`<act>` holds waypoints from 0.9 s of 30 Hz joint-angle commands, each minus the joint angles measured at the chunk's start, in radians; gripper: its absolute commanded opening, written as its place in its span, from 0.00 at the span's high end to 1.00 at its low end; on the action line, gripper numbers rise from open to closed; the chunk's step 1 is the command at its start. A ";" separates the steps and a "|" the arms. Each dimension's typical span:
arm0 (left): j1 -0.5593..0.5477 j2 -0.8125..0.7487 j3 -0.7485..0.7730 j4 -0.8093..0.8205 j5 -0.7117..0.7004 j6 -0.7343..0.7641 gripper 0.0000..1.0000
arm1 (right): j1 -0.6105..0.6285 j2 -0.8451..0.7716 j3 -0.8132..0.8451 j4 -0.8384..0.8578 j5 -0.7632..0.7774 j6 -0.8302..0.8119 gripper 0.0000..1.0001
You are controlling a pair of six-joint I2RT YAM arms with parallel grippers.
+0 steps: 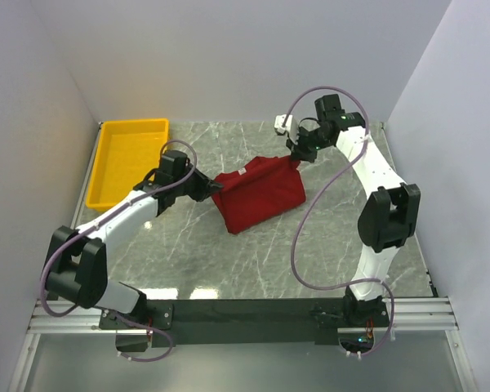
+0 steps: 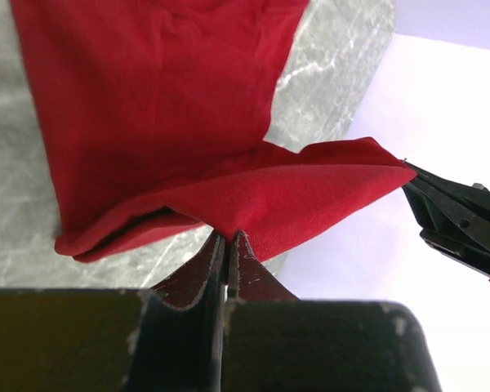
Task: Fold and stack the t-shirts
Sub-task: Fold the tshirt
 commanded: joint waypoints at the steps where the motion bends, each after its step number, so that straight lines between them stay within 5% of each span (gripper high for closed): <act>1: 0.020 0.036 0.047 0.012 0.037 0.051 0.99 | 0.010 0.033 0.071 0.035 -0.006 0.028 1.00; 27: 0.092 0.162 0.064 0.038 0.067 0.079 0.99 | 0.067 0.202 0.154 0.132 0.029 0.120 1.00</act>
